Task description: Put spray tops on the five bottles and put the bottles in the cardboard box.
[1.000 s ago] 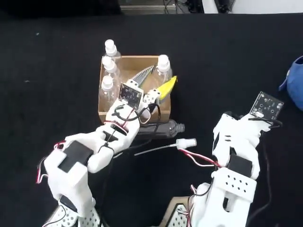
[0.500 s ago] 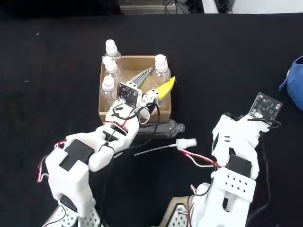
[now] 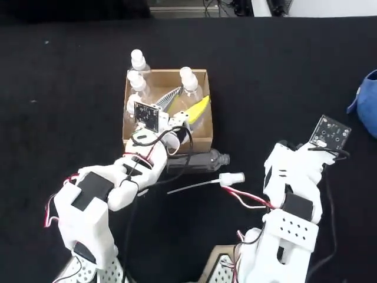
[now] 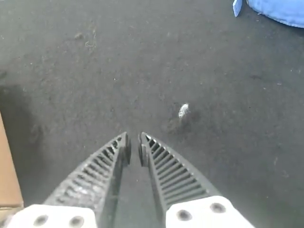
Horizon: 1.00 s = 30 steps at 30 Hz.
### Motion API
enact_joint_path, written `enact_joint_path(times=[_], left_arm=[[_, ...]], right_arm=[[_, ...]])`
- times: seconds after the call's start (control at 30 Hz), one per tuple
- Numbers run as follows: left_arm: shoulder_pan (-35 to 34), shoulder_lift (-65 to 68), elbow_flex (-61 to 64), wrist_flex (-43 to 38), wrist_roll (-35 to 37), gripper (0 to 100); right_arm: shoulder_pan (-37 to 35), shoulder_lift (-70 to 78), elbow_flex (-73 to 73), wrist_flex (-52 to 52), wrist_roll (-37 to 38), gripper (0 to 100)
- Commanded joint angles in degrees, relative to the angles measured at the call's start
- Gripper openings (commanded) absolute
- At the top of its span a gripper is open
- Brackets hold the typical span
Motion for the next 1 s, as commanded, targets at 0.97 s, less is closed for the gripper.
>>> enact_joint_path(times=[0.97], left_arm=[[0.0,6.7,-1.7,-2.2,-1.0,13]], right_arm=[[-0.5,-1.6,-0.3,-1.7,0.1,1.5]])
